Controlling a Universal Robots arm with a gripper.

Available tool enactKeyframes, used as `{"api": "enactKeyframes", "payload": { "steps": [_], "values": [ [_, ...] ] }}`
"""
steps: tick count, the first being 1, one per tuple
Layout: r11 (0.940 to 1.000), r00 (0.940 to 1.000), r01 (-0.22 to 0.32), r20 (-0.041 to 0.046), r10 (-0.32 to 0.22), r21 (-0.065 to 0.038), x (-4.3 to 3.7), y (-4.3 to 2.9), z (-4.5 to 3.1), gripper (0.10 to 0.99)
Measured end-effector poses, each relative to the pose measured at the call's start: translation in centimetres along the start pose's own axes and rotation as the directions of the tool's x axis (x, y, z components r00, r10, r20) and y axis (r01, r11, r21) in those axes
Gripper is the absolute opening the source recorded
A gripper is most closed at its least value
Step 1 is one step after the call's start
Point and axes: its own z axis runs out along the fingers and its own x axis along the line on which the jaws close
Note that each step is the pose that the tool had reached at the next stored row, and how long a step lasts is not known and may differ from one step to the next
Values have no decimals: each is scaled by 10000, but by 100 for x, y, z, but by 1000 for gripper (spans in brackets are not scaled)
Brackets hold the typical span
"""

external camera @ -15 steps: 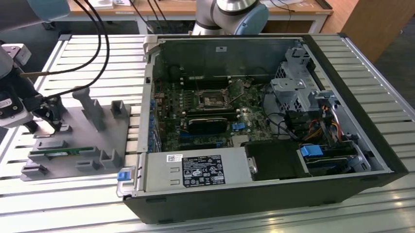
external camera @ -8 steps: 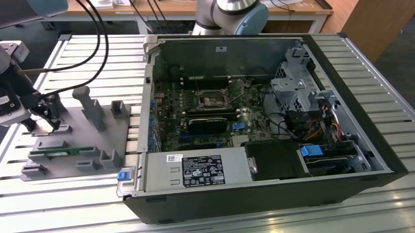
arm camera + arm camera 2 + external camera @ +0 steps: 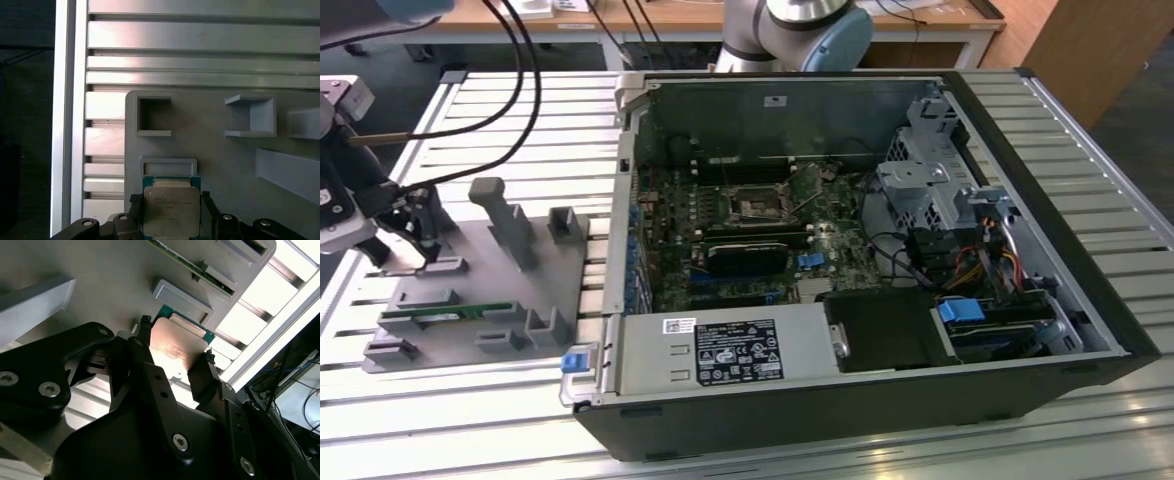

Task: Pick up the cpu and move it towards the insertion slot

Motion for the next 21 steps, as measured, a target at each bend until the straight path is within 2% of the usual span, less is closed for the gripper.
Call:
{"api": "enactKeyframes", "payload": {
  "steps": [21],
  "values": [
    [10000, 10000, 0, -1, 0, -4, -1, 8, -226, 545]
  ]
}}
